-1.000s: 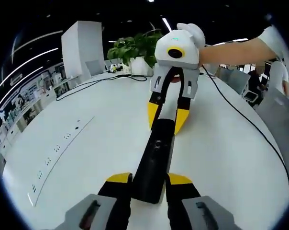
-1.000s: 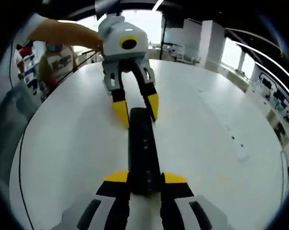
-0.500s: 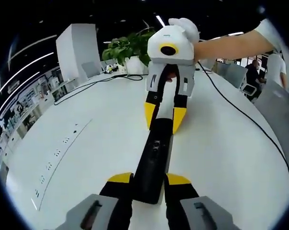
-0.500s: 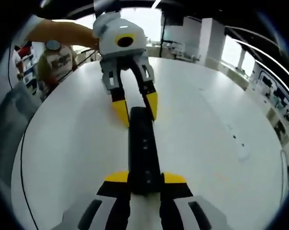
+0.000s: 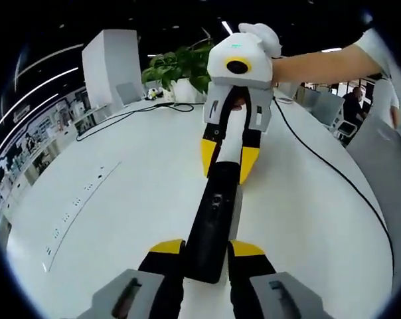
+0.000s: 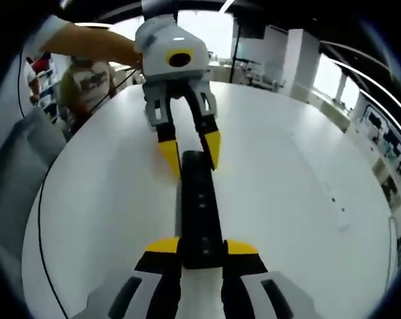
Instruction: Press the specified remote control buttons in sequence, fully releasing each button before pressing the next.
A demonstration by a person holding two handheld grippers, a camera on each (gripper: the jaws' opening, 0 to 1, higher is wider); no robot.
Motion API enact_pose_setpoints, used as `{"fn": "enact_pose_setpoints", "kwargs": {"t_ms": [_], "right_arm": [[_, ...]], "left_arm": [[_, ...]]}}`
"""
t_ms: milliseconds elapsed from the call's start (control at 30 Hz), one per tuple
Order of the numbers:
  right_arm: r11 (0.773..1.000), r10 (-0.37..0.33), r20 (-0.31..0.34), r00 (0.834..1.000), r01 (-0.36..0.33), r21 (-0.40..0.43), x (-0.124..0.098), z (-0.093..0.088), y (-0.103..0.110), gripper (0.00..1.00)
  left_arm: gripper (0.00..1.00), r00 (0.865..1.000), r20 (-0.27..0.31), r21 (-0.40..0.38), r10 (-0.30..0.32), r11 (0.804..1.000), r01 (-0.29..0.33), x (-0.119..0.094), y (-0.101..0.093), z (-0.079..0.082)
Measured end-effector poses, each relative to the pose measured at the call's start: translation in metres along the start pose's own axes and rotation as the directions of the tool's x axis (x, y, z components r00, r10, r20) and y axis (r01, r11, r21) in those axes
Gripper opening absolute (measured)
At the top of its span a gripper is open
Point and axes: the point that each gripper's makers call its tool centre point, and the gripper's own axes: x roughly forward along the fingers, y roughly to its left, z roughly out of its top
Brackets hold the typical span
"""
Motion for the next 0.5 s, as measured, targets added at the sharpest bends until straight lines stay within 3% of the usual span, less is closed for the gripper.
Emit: {"fn": "enact_pose_setpoints", "kwargs": {"t_ms": [167, 333, 500], "right_arm": [[1.000, 0.002, 0.001, 1.000, -0.002, -0.003, -0.005, 0.003, 0.014, 0.19], [1.000, 0.005, 0.004, 1.000, -0.005, 0.001, -0.010, 0.005, 0.041, 0.19], [1.000, 0.017, 0.009, 1.000, -0.018, 0.007, -0.010, 0.005, 0.071, 0.19]], "left_arm": [[0.24, 1.000, 0.008, -0.001, 0.008, 1.000, -0.008, -0.008, -0.013, 0.001], [0.24, 1.000, 0.010, 0.003, 0.017, 1.000, -0.017, -0.015, -0.032, 0.000], [0.24, 1.000, 0.005, -0.010, 0.008, 1.000, -0.008, -0.020, -0.064, -0.006]]}}
